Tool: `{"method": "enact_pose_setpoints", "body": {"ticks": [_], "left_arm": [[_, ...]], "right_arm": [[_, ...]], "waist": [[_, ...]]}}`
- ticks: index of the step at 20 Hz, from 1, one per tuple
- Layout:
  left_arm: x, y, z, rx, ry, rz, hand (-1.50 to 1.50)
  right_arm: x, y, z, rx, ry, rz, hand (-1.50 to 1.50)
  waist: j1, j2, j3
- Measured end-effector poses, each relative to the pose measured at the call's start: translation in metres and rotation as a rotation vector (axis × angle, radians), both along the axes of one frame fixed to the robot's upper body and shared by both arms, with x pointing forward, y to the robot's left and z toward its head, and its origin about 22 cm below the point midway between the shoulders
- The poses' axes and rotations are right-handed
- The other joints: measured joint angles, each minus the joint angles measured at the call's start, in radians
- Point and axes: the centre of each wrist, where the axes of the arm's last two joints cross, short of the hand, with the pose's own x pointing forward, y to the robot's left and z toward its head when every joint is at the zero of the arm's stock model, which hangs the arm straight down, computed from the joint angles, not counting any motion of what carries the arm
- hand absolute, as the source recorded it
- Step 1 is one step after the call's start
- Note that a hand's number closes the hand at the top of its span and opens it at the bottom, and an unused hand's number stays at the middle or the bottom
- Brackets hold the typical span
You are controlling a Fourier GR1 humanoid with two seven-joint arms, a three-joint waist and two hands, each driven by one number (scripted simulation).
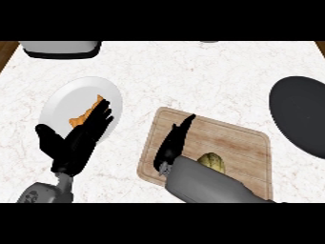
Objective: Pick the squash from the cutting board and place it in the pan
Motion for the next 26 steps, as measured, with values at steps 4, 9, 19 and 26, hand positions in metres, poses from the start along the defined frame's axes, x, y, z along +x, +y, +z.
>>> {"method": "enact_pose_setpoints", "body": {"ticks": [4, 9, 19, 26], "left_arm": [[-0.002, -0.002, 0.001, -0.001, -0.004, 0.007, 0.00], [0.000, 0.003, 0.000, -0.002, -0.006, 0.005, 0.00], [-0.003, 0.001, 0.000, 0.001, -0.012, 0.006, 0.00], [-0.005, 0.000, -0.001, 0.000, -0.004, 0.024, 0.00]], "right_arm": [[-0.003, -0.001, -0.001, -0.016, -0.011, -0.004, -1.50], [-0.003, -0.002, -0.003, -0.050, -0.035, -0.014, -1.50], [-0.006, -0.011, -0.008, -0.186, -0.075, 0.098, 1.50], [0.004, -0.019, 0.007, -0.036, -0.132, 0.071, 1.50]], "waist": [[-0.005, 0.002, 0.001], [-0.007, 0.004, 0.001], [-0.004, 0.005, 0.001], [-0.029, 0.004, 0.002]]}}
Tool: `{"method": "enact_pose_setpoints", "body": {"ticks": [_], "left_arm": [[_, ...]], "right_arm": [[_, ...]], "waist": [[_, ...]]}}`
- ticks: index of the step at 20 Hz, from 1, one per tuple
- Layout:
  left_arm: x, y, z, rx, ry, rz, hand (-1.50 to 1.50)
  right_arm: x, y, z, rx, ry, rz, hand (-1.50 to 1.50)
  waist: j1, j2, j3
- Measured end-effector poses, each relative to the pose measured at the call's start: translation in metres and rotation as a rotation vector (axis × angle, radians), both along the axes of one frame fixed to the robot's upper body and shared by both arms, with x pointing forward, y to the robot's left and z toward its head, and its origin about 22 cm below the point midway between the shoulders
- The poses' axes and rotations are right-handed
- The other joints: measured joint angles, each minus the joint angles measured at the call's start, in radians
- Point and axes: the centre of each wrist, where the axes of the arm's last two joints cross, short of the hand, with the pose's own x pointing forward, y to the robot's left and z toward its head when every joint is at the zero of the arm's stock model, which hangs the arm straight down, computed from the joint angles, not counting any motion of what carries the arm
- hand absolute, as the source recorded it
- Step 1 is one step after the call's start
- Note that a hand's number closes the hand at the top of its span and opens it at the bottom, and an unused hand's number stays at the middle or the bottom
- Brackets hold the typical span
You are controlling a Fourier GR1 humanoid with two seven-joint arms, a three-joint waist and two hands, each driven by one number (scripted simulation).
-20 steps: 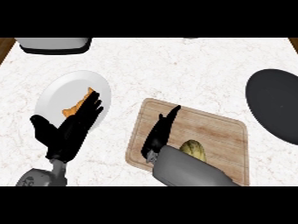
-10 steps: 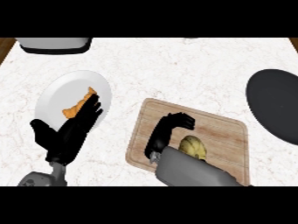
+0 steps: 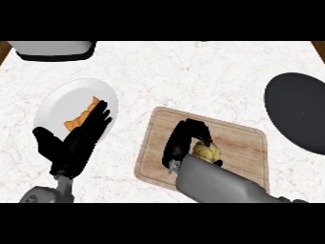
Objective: Pick the squash from the cutting board and place it in the pan
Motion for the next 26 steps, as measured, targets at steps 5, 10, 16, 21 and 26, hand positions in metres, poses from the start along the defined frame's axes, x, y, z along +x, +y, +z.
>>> {"method": "enact_pose_setpoints", "body": {"ticks": [5, 10, 16, 21, 26], "left_arm": [[-0.006, 0.012, -0.007, -0.005, 0.023, 0.063, 0.00], [-0.011, 0.018, -0.009, -0.003, 0.033, 0.082, 0.00], [-0.010, 0.018, -0.006, -0.007, 0.019, 0.079, 0.00], [-0.008, 0.016, -0.003, -0.009, 0.010, 0.057, 0.00], [-0.006, 0.008, -0.005, -0.008, -0.002, 0.024, 0.00]], "right_arm": [[0.020, -0.003, 0.059, 0.516, -0.125, -0.167, 1.50], [0.022, -0.021, 0.116, 0.903, -0.391, -0.235, 1.50], [0.001, -0.050, 0.167, 1.296, -0.706, -0.202, 1.50], [-0.018, -0.091, 0.176, 1.596, -0.919, -0.225, 1.50], [-0.028, -0.141, 0.143, 1.747, -1.080, -0.325, 1.50]], "waist": [[-0.075, -0.017, 0.013], [-0.086, -0.021, 0.011], [-0.072, -0.015, 0.007], [-0.051, -0.004, 0.004], [-0.024, 0.004, 0.002]]}}
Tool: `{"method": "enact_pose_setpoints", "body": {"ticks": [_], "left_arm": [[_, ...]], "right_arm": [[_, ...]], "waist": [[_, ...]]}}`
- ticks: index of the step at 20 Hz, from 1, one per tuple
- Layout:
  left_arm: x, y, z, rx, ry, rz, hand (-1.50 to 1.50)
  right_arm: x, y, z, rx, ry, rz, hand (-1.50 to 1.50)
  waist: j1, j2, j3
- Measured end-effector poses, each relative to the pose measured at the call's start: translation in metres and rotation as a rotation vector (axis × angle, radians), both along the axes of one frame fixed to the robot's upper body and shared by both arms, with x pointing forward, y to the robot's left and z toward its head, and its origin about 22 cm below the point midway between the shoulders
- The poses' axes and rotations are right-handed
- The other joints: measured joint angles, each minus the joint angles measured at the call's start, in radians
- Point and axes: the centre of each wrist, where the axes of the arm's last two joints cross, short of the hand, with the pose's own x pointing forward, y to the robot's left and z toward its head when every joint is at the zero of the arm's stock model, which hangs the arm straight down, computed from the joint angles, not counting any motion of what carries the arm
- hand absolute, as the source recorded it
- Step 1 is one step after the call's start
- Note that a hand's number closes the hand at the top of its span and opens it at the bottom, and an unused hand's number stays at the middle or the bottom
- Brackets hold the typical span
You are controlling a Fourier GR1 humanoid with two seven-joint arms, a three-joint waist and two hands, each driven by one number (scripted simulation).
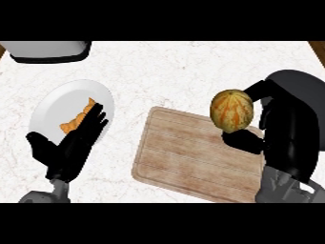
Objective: Pick the squash from the cutting board and place it in the pan
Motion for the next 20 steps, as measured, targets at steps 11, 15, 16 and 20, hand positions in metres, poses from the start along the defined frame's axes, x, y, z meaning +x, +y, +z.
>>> {"method": "enact_pose_setpoints", "body": {"ticks": [11, 15, 16, 20], "left_arm": [[0.001, -0.006, 0.005, 0.002, -0.005, -0.030, 0.00], [0.006, -0.006, 0.008, -0.003, -0.002, -0.036, 0.00], [0.007, -0.007, 0.010, -0.005, -0.005, -0.039, 0.00], [0.011, -0.009, 0.007, 0.004, -0.006, -0.042, 0.00]], "right_arm": [[0.037, -0.105, -0.082, -0.079, -0.063, -0.182, 1.50], [0.059, -0.138, -0.097, -0.112, -0.119, -0.277, 1.50], [0.063, -0.149, -0.103, -0.119, -0.133, -0.302, 1.50], [0.074, -0.192, -0.116, -0.117, -0.187, -0.375, 1.50]], "waist": [[0.037, 0.004, -0.003], [0.043, 0.006, -0.002], [0.046, 0.007, -0.003], [0.046, 0.008, -0.002]]}}
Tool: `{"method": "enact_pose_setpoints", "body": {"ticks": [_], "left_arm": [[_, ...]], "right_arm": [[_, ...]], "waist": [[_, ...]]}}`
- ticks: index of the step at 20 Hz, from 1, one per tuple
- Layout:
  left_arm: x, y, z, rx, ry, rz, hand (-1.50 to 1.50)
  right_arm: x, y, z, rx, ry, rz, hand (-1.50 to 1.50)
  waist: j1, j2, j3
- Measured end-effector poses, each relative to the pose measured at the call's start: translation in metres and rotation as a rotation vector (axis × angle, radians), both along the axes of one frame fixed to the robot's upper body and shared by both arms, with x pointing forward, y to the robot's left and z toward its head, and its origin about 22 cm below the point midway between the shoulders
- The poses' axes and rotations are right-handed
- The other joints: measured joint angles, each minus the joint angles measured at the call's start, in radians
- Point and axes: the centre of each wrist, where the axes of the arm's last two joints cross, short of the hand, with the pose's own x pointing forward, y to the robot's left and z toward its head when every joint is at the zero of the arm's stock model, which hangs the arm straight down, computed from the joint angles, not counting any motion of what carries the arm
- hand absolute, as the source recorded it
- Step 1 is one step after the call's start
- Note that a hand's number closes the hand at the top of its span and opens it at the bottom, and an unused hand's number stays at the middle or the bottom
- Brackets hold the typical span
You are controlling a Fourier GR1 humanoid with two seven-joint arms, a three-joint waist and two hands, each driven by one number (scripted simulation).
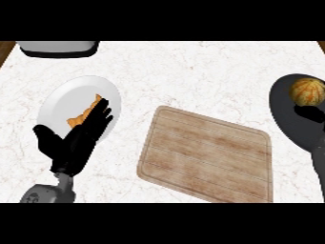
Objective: Pick the squash from the cutting board and place it in the pan
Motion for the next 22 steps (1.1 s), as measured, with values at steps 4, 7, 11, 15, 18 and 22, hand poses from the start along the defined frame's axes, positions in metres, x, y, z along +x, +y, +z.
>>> {"method": "enact_pose_setpoints", "body": {"ticks": [4, 7, 11, 15, 18, 22], "left_arm": [[0.003, 0.000, 0.004, 0.003, -0.003, -0.001, 0.00], [0.004, 0.002, 0.005, 0.005, -0.004, -0.009, 0.00], [0.002, -0.003, 0.008, 0.002, -0.005, -0.022, 0.00], [0.002, -0.007, 0.007, 0.001, -0.009, -0.036, 0.00], [0.002, -0.010, 0.011, 0.001, -0.009, -0.042, 0.00], [0.001, -0.008, 0.008, 0.000, -0.015, -0.030, 0.00]], "right_arm": [[0.015, -0.032, -0.012, 0.009, -0.029, -0.038, 1.50], [0.021, -0.055, -0.017, 0.009, -0.042, -0.048, 1.50], [0.021, -0.083, -0.022, 0.025, -0.004, -0.079, -1.50], [0.013, -0.103, -0.033, 0.091, 0.177, -0.102, -1.50], [0.009, -0.111, -0.038, 0.139, 0.227, -0.086, -1.50], [0.014, -0.107, -0.038, 0.218, 0.152, -0.020, -1.50]], "waist": [[0.007, 0.001, 0.000], [0.011, 0.003, 0.001], [0.023, 0.006, 0.001], [0.035, 0.012, 0.002], [0.038, 0.014, 0.004], [0.036, 0.014, 0.005]]}}
